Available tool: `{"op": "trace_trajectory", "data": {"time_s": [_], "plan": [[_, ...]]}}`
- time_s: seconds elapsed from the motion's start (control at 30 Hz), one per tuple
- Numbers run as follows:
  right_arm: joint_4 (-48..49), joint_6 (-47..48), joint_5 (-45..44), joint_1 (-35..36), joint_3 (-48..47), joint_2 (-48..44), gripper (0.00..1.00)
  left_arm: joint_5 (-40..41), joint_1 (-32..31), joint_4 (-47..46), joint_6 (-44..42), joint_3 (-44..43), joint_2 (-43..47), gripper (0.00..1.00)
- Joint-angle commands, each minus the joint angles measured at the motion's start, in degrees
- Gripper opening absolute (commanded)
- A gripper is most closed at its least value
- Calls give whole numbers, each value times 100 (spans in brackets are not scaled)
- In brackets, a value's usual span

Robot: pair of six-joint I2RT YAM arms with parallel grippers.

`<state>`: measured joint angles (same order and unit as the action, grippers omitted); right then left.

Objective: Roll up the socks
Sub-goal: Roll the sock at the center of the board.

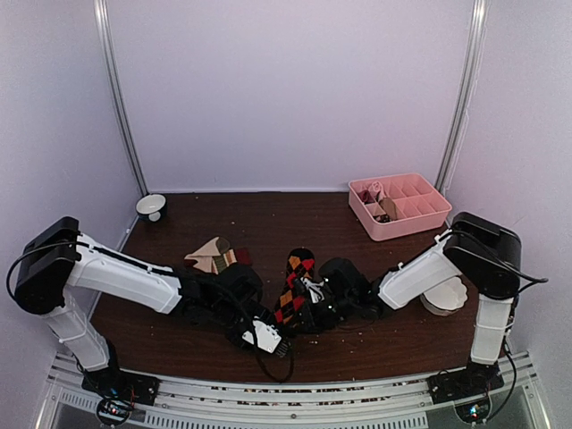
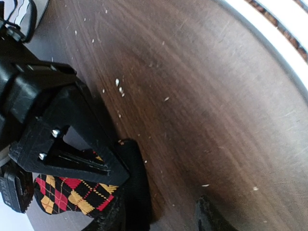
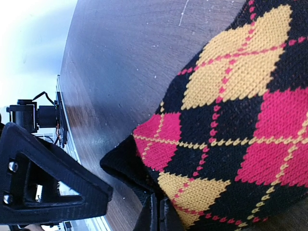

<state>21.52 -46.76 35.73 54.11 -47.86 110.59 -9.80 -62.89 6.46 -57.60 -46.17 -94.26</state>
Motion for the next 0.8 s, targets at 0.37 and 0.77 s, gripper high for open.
{"op": "trace_trajectory", "data": {"time_s": [0.37,0.77], "plan": [[-549,-345,-20,-65,188,171,0,636,5,-328,-72,-6,-400,35],[-369,-474,154,-128,283,200,0,188,5,329,209,-202,-15,40]]}}
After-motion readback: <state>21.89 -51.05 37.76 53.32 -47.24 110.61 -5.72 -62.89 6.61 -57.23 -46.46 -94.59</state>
